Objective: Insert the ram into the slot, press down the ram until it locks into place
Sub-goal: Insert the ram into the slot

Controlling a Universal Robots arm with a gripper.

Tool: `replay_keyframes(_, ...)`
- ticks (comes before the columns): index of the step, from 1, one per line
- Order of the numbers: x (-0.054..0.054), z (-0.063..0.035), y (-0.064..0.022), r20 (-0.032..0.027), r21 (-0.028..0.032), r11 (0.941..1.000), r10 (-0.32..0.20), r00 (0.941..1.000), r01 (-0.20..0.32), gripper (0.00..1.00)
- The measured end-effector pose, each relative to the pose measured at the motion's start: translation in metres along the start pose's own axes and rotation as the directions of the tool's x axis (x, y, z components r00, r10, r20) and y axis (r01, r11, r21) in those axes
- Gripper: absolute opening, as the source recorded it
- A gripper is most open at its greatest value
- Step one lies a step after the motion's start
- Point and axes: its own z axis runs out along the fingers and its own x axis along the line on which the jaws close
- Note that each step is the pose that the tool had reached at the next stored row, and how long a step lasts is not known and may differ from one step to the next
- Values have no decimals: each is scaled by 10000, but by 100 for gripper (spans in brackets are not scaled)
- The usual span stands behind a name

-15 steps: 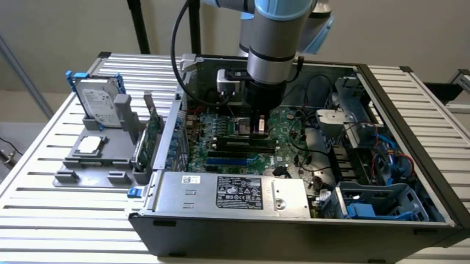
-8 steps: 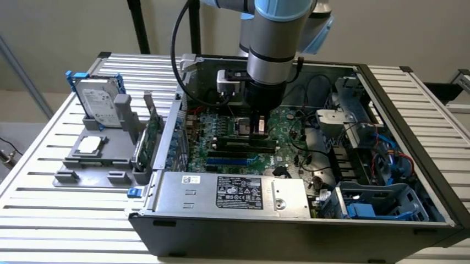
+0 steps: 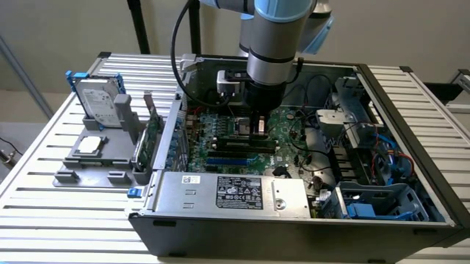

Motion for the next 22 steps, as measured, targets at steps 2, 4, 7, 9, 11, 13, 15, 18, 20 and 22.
replay_keyframes(2,0,3,0,0,0,10000,0,10000,0,13)
replay_keyframes(4,0,7,0,-1,0,10000,0,10000,0,13)
replay_keyframes(7,0,12,0,0,0,10000,0,10000,0,13)
replay_keyframes(9,0,13,-1,-1,1,10000,0,10000,0,14)
replay_keyframes(11,0,10,0,3,-2,10000,0,10000,0,20)
replay_keyframes(13,0,-17,0,24,-9,10000,-2,10000,2,20)
replay_keyframes(15,1,-48,5,44,-20,10000,-2,10000,2,20)
replay_keyframes(18,3,-97,27,76,-32,10000,-4,10000,4,20)
replay_keyframes(20,4,-121,52,93,-35,10000,-4,10000,4,20)
replay_keyframes(22,5,-125,70,107,-35,10000,-4,9999,4,18)
